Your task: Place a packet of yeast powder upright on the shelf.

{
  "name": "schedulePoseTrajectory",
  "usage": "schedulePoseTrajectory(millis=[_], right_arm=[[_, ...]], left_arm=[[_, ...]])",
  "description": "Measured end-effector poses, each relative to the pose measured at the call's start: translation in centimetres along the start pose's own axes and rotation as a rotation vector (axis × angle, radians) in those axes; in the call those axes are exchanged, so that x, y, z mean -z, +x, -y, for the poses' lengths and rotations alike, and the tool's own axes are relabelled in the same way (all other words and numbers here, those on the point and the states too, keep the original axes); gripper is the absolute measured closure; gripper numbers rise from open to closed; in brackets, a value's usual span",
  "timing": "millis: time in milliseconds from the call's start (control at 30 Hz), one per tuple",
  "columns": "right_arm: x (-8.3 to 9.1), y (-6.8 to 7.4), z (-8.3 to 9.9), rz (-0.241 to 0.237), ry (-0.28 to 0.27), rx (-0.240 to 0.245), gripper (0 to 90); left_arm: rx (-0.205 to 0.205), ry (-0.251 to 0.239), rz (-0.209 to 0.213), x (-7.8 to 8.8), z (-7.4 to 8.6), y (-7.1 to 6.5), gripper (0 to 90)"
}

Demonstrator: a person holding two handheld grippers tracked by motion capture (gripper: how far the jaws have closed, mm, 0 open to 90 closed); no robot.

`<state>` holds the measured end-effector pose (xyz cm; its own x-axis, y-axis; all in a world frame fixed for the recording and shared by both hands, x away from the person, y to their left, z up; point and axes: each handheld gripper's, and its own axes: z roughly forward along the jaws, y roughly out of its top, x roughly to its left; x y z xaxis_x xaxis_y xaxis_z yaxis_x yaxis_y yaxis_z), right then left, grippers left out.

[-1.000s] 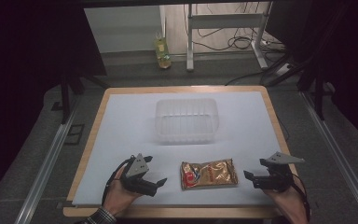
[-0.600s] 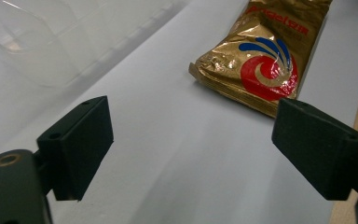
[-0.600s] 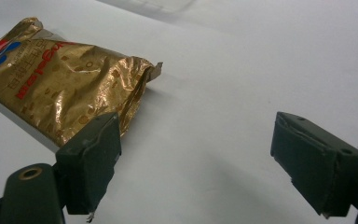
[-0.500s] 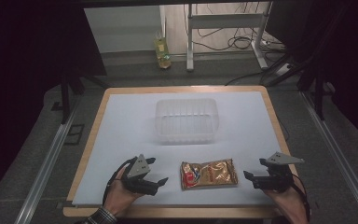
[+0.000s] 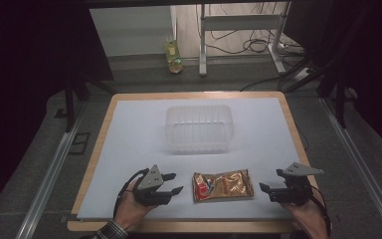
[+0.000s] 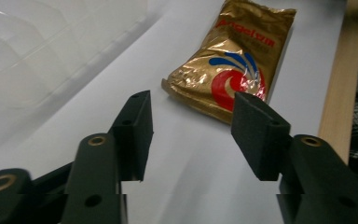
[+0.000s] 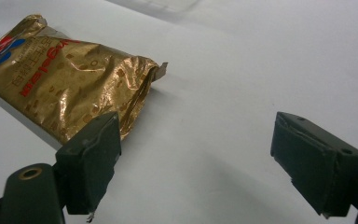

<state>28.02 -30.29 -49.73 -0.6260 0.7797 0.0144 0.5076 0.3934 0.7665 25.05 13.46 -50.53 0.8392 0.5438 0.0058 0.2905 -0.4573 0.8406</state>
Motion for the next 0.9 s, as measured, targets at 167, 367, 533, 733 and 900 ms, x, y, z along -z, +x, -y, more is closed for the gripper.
schedulePoseTrajectory(millis=[167,367,533,733,900], right_arm=[[0.0,0.0,0.0,-0.002,-0.004,-0.001,16.5],[0.0,-0.1,0.0,-0.005,0.003,-0.007,16.5],[0.0,-0.1,0.0,-0.007,-0.003,-0.012,16.2],[-0.1,-0.2,0.0,-0.016,-0.002,-0.030,15.5],[-0.3,-0.1,0.0,-0.026,0.011,-0.044,15.0]], left_arm=[[-0.006,0.002,0.023,-0.7,-0.4,-0.2,58.5],[-0.022,0.002,0.042,-1.6,-0.9,-0.6,67.8],[-0.038,0.000,0.048,-2.4,-1.2,-0.8,74.4],[-0.037,-0.006,0.070,-3.1,-1.5,-0.9,83.1],[-0.039,-0.005,0.084,-3.8,-1.7,-1.0,89.1]])
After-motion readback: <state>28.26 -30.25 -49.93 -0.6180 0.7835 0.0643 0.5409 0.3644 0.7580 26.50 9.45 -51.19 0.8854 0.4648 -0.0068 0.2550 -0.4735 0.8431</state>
